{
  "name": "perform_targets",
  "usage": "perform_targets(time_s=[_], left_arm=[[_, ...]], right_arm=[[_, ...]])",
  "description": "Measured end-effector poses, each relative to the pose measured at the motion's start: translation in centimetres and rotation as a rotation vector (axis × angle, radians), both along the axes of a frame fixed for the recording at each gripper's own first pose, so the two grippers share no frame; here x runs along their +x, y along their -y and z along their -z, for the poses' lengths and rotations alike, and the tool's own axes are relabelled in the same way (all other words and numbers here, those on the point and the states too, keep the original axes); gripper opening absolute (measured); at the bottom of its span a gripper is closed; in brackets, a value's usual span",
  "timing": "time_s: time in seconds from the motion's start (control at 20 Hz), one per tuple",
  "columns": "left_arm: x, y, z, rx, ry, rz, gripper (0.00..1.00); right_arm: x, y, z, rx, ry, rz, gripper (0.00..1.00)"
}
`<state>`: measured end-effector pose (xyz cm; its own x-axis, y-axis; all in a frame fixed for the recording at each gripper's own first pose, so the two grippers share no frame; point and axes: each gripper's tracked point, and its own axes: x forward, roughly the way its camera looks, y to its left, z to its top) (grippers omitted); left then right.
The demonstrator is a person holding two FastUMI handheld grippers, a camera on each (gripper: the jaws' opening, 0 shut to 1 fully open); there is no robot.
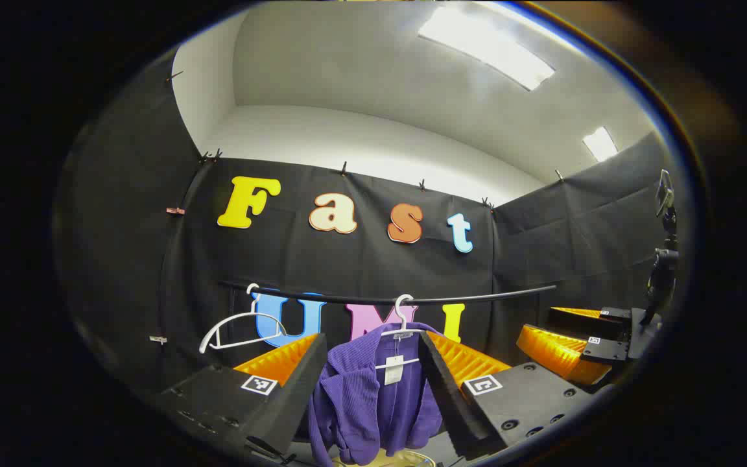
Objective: Grasp the clothes on the hanger with both hands and then place them into the laundry hamper below.
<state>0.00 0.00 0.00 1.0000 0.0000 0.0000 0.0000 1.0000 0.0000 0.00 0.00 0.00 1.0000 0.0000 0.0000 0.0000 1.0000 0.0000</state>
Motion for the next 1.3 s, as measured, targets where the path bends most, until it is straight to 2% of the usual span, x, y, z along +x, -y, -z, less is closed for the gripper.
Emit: perform_targets(time_s=[0.6, 0.65, 0.9, 1.3], left_arm=[[0.7, 0.4, 0.6, -0.003, 0.001, 0.026, 0.89], [0.7, 0.4, 0.5, -0.004, 0.002, 0.027, 0.86], [0.8, -0.1, 0.9, -0.005, -0.005, 0.034, 0.89], [0.9, -1.6, 2.9, -0.013, -0.053, 0.097, 0.89]], right_arm=[[0.0, 0.6, 0.4, -0.033, -0.014, 0.017, 0.96], [0.1, 0.7, 0.4, -0.04, -0.014, 0.022, 0.96], [0.3, 0.7, 0.6, -0.044, -0.026, 0.039, 0.96], [-0.2, -0.5, 1.4, -0.09, -0.049, 0.094, 0.96]])
